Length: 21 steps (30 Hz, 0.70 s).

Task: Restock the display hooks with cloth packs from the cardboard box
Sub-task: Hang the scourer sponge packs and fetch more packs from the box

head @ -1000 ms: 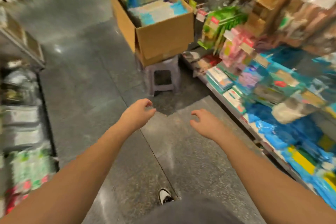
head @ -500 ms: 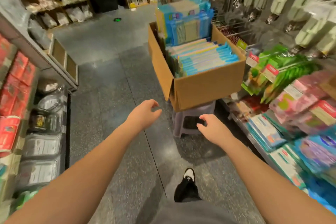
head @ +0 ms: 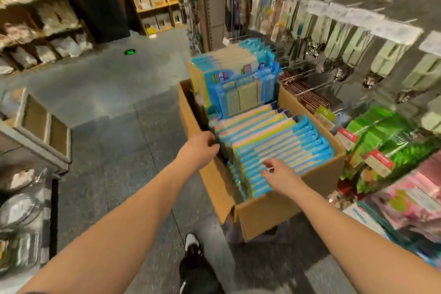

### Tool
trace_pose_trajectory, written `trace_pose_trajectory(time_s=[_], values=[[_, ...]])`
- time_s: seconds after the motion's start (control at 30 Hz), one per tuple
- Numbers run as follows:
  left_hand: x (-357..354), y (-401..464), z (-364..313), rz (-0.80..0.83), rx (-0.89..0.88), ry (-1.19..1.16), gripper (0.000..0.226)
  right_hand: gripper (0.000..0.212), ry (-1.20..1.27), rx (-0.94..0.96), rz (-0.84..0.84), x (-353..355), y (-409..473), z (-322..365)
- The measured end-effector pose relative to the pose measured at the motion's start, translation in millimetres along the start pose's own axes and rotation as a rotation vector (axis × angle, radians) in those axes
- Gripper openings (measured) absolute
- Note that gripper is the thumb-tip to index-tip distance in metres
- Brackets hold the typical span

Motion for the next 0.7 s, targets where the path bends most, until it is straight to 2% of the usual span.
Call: trace_pose_trajectory(time_s=[0.2, 0.4, 0.57, 0.7], values=[[22, 167, -5, 0.036, -0.22, 0.072, 0.046, 0.045, 0.205, -0.114, -0.084, 16, 121, 54], [19, 299, -18, 0.111, -0.385, 0.248, 0.06, 0.05, 0.569, -0.368, -0.174, 23, 225, 88], [-3, 355, -24, 0.164, -0.365, 0.332, 0.083, 0.054, 0.933, -0.525, -0.181, 27, 278, 98], [-19, 365, -27, 0.239, -0.349, 0.372, 0.105, 0.055, 1.161, -0.54, -0.174, 16, 294, 98]])
Point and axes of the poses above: each hand's wrist, its own y-axis towards the middle knuckle, its own x-axis out of the back of the hand, z = x × y, the point moved 3 cm from there along y, towards the middle knuckle, and after that the axes turned 5 degrees about -x, right-handed, at the moved point
